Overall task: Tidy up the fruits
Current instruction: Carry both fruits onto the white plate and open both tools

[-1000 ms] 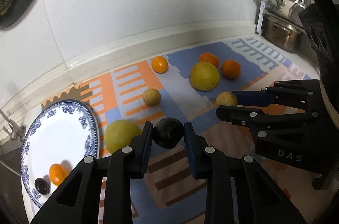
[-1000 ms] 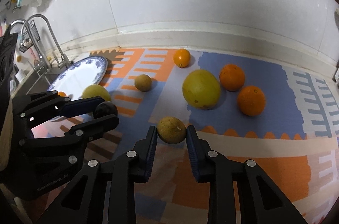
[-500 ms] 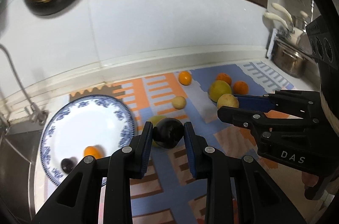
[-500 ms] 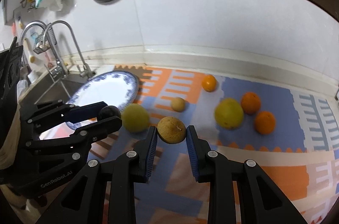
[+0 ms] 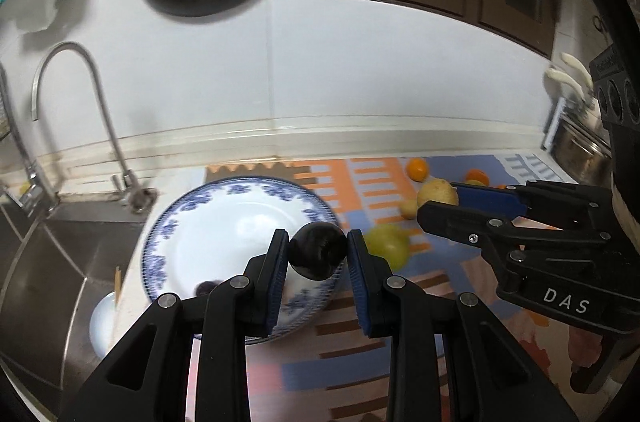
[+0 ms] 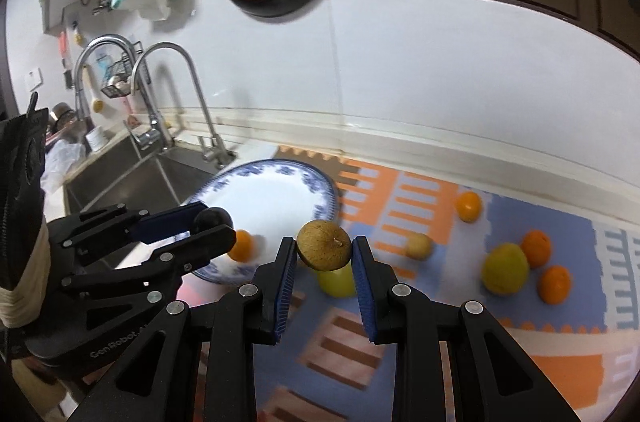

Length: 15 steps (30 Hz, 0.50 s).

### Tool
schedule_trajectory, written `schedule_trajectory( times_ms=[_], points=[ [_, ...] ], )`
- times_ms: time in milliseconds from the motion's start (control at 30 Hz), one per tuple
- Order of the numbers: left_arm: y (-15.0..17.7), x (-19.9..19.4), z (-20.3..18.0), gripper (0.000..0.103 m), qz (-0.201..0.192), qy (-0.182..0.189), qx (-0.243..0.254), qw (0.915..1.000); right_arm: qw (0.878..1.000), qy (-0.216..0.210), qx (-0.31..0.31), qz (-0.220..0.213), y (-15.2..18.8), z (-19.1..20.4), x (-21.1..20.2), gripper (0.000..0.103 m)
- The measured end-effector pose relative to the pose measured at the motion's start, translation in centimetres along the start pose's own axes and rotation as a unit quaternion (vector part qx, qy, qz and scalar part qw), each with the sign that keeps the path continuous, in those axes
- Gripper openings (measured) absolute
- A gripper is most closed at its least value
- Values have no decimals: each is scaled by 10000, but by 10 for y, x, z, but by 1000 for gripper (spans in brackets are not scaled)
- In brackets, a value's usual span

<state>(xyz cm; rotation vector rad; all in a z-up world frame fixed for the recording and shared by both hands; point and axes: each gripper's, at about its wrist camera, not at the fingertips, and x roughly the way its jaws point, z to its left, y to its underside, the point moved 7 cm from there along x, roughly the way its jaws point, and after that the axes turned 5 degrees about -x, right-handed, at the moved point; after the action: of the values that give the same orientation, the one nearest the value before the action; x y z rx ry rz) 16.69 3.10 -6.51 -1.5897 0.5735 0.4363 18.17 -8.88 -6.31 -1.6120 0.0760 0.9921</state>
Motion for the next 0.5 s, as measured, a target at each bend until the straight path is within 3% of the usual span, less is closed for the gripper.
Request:
schedule_trajectory(
  times_ms=[500],
  points=[
    [0, 8, 67, 29, 17, -590, -339, 9977, 9982, -469, -295, 209, -22, 43, 56, 30]
  ],
)
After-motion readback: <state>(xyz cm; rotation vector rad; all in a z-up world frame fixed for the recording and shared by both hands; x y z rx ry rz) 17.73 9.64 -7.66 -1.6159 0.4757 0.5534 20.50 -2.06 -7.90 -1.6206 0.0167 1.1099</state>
